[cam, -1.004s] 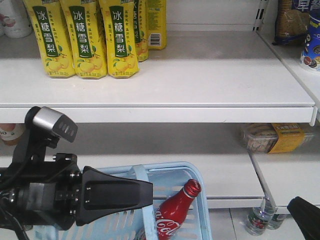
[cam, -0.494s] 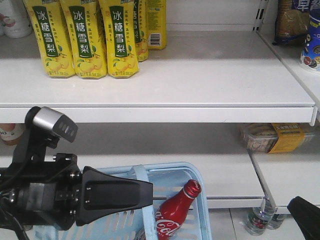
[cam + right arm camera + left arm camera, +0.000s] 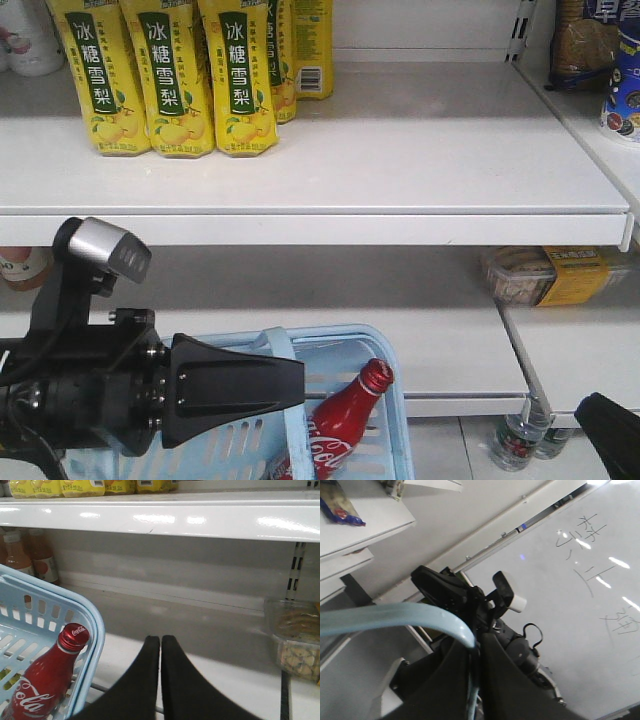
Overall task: Place coke in basket with both arms
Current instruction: 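Swing the left gripper holding the basket away from the shelf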
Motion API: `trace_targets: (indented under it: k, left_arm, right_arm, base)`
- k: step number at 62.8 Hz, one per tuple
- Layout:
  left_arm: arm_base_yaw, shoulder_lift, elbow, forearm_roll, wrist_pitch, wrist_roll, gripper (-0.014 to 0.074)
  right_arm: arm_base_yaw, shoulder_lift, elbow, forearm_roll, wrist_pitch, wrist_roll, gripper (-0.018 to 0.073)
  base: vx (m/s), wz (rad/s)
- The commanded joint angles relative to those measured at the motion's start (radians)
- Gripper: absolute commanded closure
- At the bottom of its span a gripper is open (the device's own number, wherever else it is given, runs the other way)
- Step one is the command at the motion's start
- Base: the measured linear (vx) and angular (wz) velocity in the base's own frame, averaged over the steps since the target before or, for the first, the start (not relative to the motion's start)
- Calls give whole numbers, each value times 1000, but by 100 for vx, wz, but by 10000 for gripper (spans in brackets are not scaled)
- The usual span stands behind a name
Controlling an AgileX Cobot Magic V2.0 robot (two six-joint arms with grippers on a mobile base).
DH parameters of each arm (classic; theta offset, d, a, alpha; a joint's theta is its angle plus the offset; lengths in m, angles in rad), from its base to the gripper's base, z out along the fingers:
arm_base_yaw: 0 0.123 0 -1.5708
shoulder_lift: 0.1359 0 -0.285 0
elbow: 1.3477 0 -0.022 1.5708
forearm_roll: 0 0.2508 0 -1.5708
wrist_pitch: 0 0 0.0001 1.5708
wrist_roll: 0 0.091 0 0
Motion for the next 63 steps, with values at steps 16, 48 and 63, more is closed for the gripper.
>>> trace_targets:
  k: [16, 48, 63]
  left_arm:
    - [-7, -125, 56, -172, 22, 502, 603]
    - [-7, -329, 284, -522, 305, 812, 603]
    - [-7, -402, 338, -702, 445, 1029, 603]
  right_arm:
    - [-3, 7, -27, 0, -70, 0, 564]
    - [-3, 7, -27, 0, -70, 0, 564]
    - [-3, 7, -27, 0, -70, 0, 564]
  base:
    - [0, 0]
    - [0, 0]
    - [0, 0]
